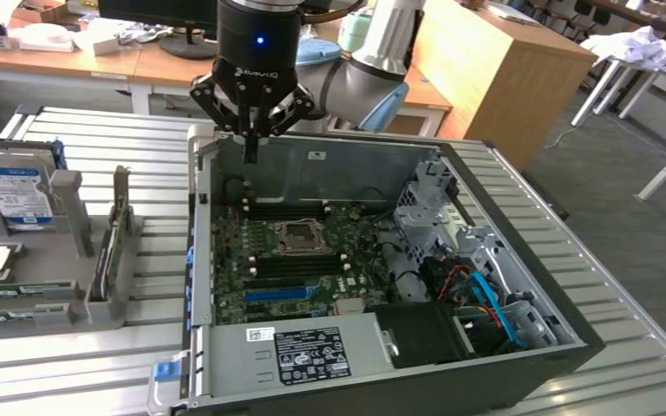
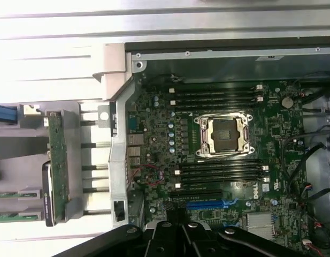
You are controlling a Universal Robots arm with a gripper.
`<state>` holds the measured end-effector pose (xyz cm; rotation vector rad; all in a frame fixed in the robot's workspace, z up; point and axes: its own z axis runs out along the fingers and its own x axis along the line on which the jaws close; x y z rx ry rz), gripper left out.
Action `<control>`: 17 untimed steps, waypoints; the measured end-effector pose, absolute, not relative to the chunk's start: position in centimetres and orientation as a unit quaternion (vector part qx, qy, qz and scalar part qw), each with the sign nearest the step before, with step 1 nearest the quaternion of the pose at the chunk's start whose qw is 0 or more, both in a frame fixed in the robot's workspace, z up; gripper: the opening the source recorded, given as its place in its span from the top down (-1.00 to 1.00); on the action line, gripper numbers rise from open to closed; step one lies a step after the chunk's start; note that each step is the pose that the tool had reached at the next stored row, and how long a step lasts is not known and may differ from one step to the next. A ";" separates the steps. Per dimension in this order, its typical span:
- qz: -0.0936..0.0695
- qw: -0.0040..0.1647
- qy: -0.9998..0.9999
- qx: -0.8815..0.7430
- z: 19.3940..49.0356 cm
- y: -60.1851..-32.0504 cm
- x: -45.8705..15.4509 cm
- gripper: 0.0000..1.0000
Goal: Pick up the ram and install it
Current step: 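Reach for the ram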
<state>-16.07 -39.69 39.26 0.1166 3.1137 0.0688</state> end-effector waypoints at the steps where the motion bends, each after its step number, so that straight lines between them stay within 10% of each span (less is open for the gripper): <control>1: 0.022 0.012 0.999 0.037 39.3 -39.7 -16.3 0.79; 17: 0.022 0.012 0.999 0.037 39.2 -39.5 -19.0 0.79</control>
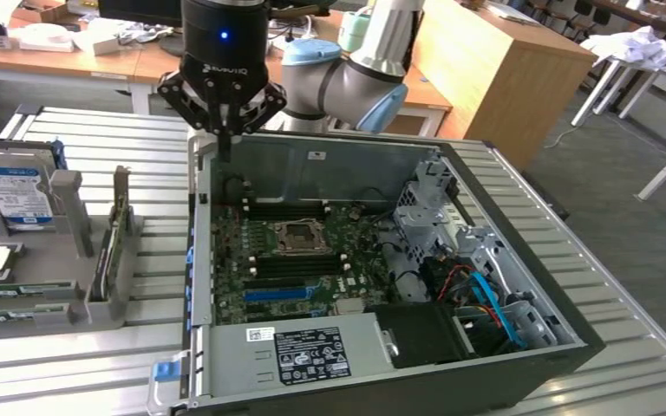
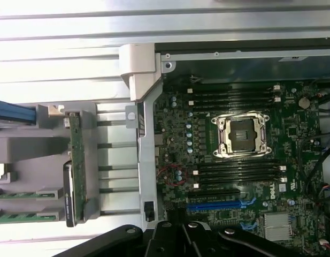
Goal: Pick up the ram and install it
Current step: 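Reach for the ram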
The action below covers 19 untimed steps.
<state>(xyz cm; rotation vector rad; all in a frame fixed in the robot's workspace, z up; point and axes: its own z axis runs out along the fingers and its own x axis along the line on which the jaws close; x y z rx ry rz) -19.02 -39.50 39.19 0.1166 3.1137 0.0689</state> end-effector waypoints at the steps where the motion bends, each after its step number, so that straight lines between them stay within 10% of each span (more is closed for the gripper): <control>1: 0.022 0.012 0.999 0.037 39.2 -39.5 -19.2 0.79; 19: 0.022 0.013 0.999 0.037 39.1 -39.2 -23.0 0.79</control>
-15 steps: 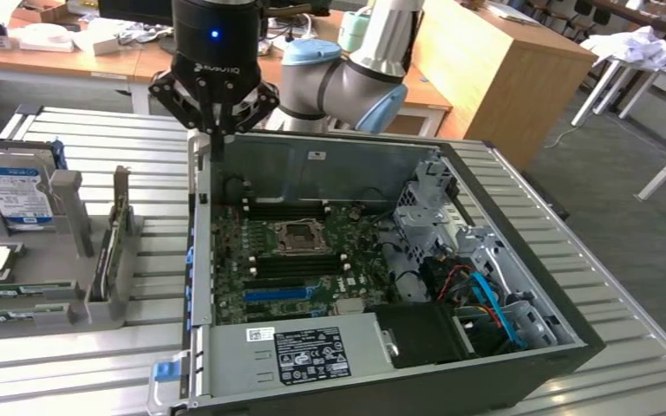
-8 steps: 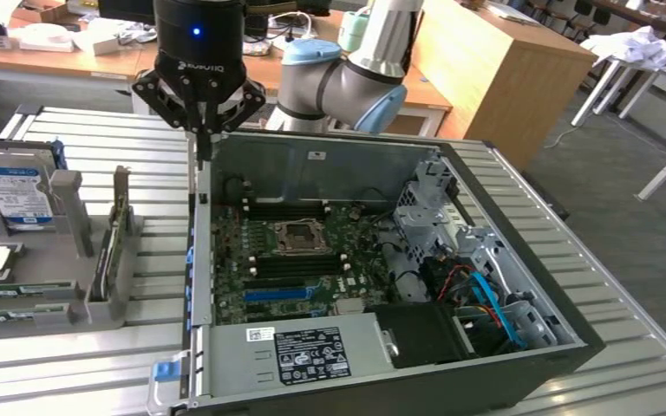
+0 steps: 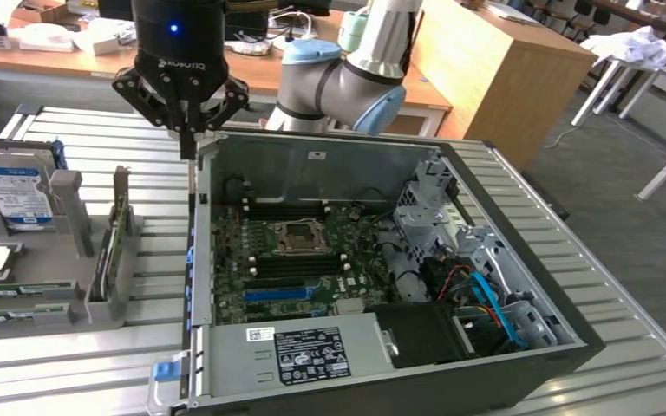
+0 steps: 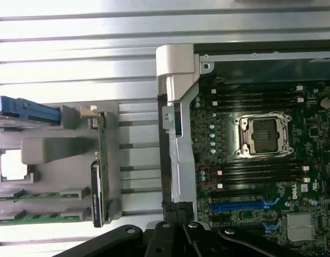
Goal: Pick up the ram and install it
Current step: 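Reach for the ram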
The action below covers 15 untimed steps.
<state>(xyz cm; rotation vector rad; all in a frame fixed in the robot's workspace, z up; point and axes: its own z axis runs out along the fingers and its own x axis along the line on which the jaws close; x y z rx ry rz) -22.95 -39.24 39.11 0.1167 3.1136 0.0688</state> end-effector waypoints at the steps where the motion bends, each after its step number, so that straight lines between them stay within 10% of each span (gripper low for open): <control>1: 0.022 0.013 0.999 0.037 39.1 -39.2 -23.2 0.79; 15: 0.022 0.012 0.999 0.037 39.0 -39.0 -26.2 0.79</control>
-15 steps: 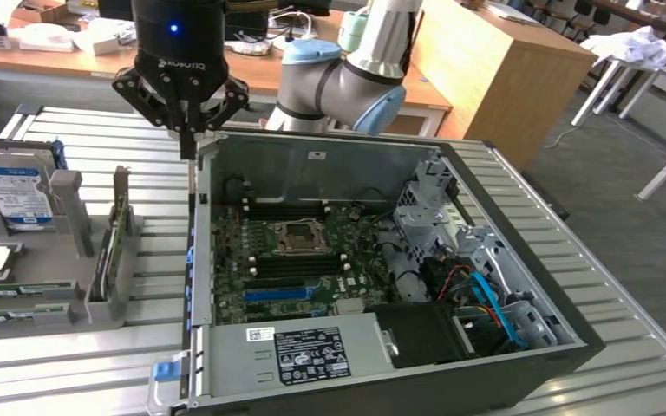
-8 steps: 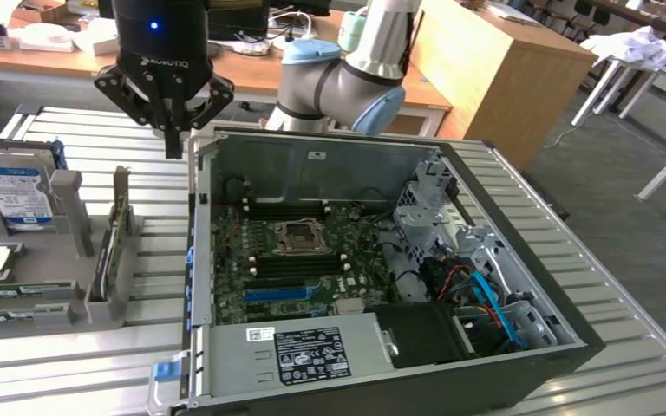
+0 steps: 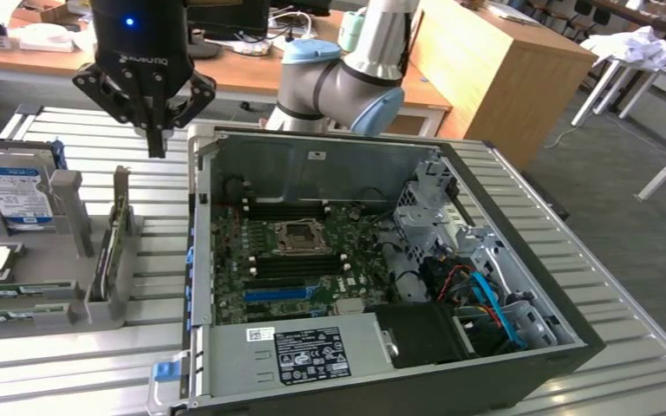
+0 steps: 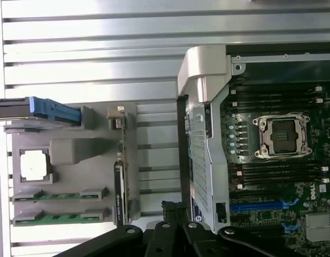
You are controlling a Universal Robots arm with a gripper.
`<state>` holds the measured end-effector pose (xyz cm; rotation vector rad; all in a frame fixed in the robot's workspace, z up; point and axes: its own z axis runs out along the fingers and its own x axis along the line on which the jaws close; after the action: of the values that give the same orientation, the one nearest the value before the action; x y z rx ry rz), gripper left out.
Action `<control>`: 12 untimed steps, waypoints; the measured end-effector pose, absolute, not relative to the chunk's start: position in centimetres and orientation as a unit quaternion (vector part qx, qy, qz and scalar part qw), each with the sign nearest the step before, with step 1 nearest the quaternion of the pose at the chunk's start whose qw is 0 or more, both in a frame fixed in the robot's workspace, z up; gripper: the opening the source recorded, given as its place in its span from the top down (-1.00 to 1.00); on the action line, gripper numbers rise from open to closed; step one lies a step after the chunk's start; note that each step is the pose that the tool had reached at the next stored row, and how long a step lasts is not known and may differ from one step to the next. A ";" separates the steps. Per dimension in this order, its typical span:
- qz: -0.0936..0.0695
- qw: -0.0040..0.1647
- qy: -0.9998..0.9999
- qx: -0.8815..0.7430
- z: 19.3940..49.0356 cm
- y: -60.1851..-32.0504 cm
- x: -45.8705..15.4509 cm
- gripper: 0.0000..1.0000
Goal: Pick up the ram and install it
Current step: 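Reach for the ram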
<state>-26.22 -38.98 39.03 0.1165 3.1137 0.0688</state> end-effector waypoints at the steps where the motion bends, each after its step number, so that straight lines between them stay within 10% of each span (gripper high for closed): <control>1: 0.022 0.013 0.999 0.037 39.0 -39.0 -26.4 0.79; 12: 0.022 0.013 0.999 0.037 39.0 -38.8 -28.8 0.79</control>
<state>-28.81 -38.84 38.97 0.1167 3.1136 0.0689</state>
